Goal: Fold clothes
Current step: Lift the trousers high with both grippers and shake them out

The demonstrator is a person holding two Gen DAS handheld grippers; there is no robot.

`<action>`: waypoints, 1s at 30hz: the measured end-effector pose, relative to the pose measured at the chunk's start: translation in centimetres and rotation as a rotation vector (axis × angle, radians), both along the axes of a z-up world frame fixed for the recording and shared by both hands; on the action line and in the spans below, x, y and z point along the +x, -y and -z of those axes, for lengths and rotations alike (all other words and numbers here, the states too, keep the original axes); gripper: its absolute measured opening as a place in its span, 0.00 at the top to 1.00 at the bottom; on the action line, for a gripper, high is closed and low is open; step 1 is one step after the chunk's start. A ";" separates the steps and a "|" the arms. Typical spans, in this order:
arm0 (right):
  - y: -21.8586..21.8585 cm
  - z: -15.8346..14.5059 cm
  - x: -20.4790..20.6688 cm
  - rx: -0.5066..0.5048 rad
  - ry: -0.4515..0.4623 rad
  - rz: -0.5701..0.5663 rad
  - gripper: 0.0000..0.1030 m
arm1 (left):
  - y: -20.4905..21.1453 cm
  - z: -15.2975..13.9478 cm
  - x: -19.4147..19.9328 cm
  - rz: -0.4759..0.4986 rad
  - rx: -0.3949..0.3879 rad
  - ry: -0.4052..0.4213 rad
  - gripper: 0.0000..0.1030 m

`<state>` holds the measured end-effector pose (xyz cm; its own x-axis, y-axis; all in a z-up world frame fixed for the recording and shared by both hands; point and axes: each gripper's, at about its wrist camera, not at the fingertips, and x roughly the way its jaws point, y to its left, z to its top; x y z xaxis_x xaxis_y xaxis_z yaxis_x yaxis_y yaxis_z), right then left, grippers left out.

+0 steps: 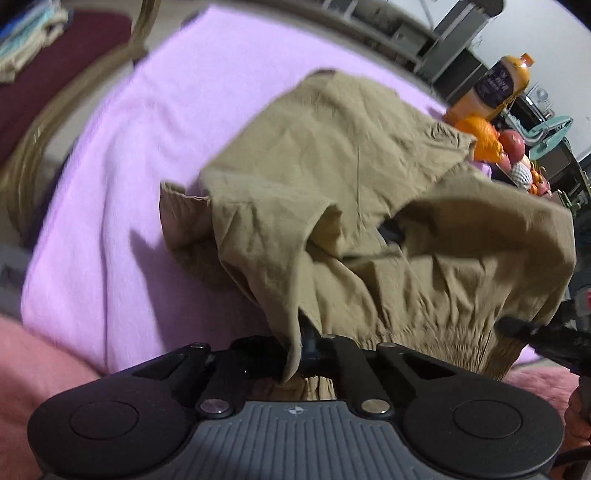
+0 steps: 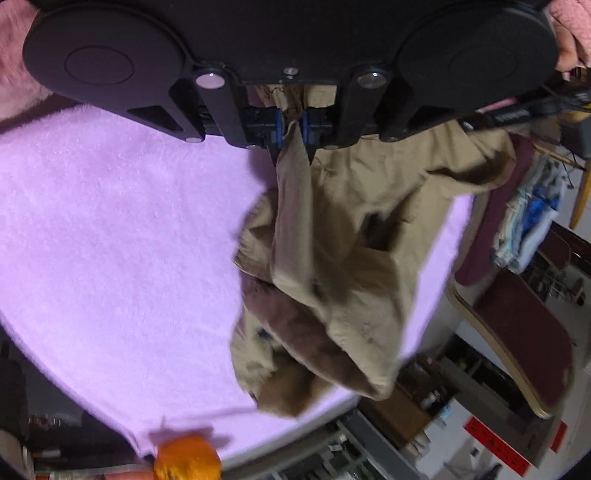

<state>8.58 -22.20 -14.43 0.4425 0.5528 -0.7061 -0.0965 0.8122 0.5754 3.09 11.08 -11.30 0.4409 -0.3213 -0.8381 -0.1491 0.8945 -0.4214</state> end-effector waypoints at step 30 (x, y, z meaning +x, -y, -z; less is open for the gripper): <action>5.9 -46.7 -15.1 0.342 0.952 0.231 0.94 | -3.3 -38.1 -16.1 -0.085 -0.647 1.029 0.98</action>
<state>-6.52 -28.07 32.29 0.8557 0.4887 0.1702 -0.4947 0.6761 0.5461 -12.97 14.39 26.83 0.8451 -0.4876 0.2194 0.4692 0.4796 -0.7415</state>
